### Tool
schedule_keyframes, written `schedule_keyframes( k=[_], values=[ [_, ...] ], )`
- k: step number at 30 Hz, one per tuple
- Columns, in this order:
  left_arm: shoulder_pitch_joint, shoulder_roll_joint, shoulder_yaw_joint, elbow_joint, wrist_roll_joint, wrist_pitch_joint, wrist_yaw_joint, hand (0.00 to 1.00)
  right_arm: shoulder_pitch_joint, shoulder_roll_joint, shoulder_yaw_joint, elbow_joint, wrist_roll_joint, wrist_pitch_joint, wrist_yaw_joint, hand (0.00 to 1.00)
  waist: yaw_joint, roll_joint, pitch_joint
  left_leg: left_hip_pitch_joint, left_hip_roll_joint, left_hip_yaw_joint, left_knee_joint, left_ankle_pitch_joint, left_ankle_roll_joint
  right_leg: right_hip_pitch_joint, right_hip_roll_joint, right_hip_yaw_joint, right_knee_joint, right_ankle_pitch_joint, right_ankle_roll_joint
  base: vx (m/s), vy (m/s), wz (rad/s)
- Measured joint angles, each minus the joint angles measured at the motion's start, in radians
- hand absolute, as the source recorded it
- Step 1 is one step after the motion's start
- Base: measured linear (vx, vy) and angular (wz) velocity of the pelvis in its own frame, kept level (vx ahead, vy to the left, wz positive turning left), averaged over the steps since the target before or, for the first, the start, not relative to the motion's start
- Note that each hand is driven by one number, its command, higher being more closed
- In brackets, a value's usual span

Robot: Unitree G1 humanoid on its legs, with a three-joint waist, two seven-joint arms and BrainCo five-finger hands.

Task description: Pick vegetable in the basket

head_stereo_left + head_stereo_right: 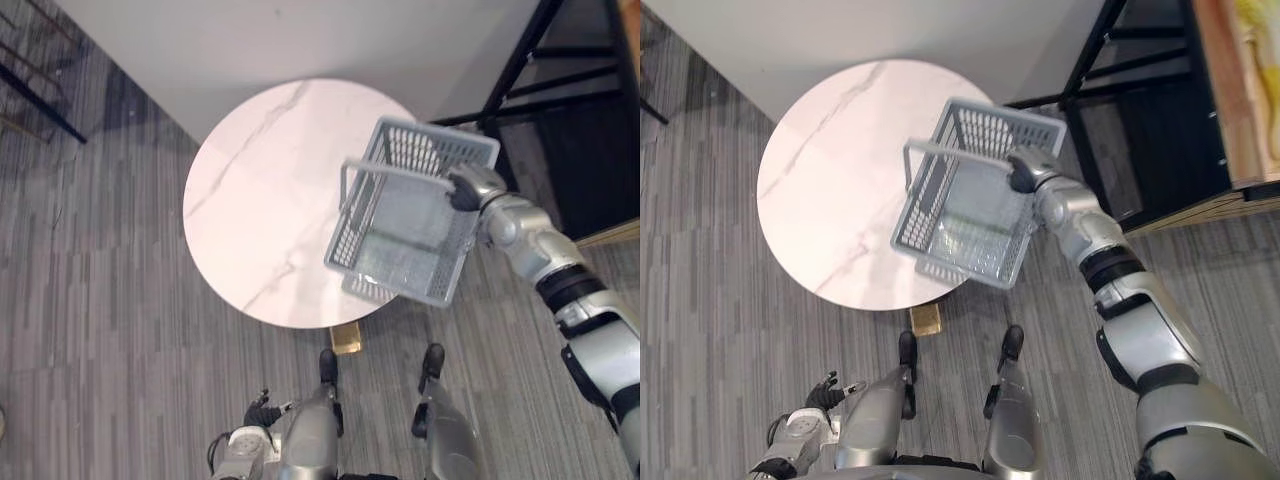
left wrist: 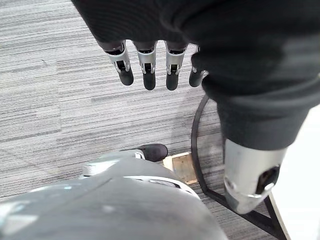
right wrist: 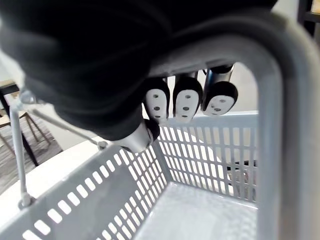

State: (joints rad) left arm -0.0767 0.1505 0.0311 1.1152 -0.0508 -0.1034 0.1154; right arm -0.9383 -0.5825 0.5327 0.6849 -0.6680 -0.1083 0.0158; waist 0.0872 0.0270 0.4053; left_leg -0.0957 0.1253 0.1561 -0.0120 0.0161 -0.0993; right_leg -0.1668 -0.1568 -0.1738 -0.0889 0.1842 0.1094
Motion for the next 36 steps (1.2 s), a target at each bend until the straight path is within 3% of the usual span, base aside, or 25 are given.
schedule_keyframes(
  k=[3,5,9,13,18,27,30,36],
  values=[
    [0.021,0.006,0.017,-0.002,0.036,0.004,-0.01,0.0,0.106,-0.031,0.007,-0.105,0.002,-0.012,0.021,1.0,-0.008,-0.028,-0.047,0.037,0.002,0.003,-0.007,-0.005,-0.006,0.036,0.005,0.004,-0.011,0.0,0.0,0.01,-0.006,-0.08],
    [0.043,0.018,0.032,-0.001,0.038,0.006,-0.014,0.0,0.175,-0.037,0.007,-0.175,0.008,-0.033,0.028,1.0,-0.027,-0.06,-0.087,0.056,0.003,0.016,-0.007,-0.009,-0.012,0.049,0.006,0.017,-0.015,0.001,0.001,-0.01,-0.004,-0.14],
    [0.075,0.019,0.056,0.0,0.075,0.006,-0.019,0.0,0.244,-0.052,0.007,-0.275,0.019,-0.06,0.06,1.0,-0.035,-0.089,-0.138,0.084,0.007,0.059,-0.002,-0.024,-0.018,0.05,0.011,0.061,-0.016,0.0,0.004,-0.04,-0.007,-0.31],
    [0.09,0.019,0.06,0.012,0.112,0.01,-0.033,0.0,0.262,-0.076,0.026,-0.329,0.023,-0.085,0.061,1.0,-0.058,-0.088,-0.164,0.094,0.011,0.081,-0.001,-0.029,-0.025,0.046,0.016,0.078,-0.017,-0.004,0.008,-0.05,-0.026,-0.2],
    [0.123,0.017,0.086,0.024,0.114,0.019,-0.044,0.0,0.3,-0.132,0.026,-0.407,0.064,-0.107,0.101,1.0,-0.059,-0.086,-0.22,0.109,0.03,0.118,-0.012,-0.031,-0.03,0.032,0.04,0.107,-0.016,0.001,0.005,0.02,-0.032,-0.21],
    [0.144,0.016,0.106,0.038,0.152,0.02,-0.047,0.0,0.361,-0.248,0.022,-0.587,0.168,-0.128,0.133,1.0,-0.086,-0.09,-0.248,0.172,0.034,0.167,-0.054,-0.031,-0.033,0.05,0.056,0.146,-0.016,0.008,-0.002,0.04,-0.009,-0.15],
    [0.149,0.013,0.115,0.038,0.153,0.02,-0.051,0.0,0.448,-0.271,-0.032,-0.643,0.17,-0.164,0.142,1.0,-0.088,-0.09,-0.26,0.175,0.033,0.173,-0.056,-0.032,-0.034,0.049,0.057,0.151,-0.017,0.007,-0.002,0.0,-0.014,-0.05],
    [0.166,0.01,0.113,0.037,0.154,0.02,-0.051,0.0,0.615,-0.278,-0.117,-0.667,0.169,-0.165,0.14,1.0,-0.089,-0.09,-0.27,0.205,0.036,0.172,-0.044,-0.044,-0.038,0.084,0.057,0.149,-0.014,-0.006,-0.001,-0.01,-0.012,-0.01]
  ],
)
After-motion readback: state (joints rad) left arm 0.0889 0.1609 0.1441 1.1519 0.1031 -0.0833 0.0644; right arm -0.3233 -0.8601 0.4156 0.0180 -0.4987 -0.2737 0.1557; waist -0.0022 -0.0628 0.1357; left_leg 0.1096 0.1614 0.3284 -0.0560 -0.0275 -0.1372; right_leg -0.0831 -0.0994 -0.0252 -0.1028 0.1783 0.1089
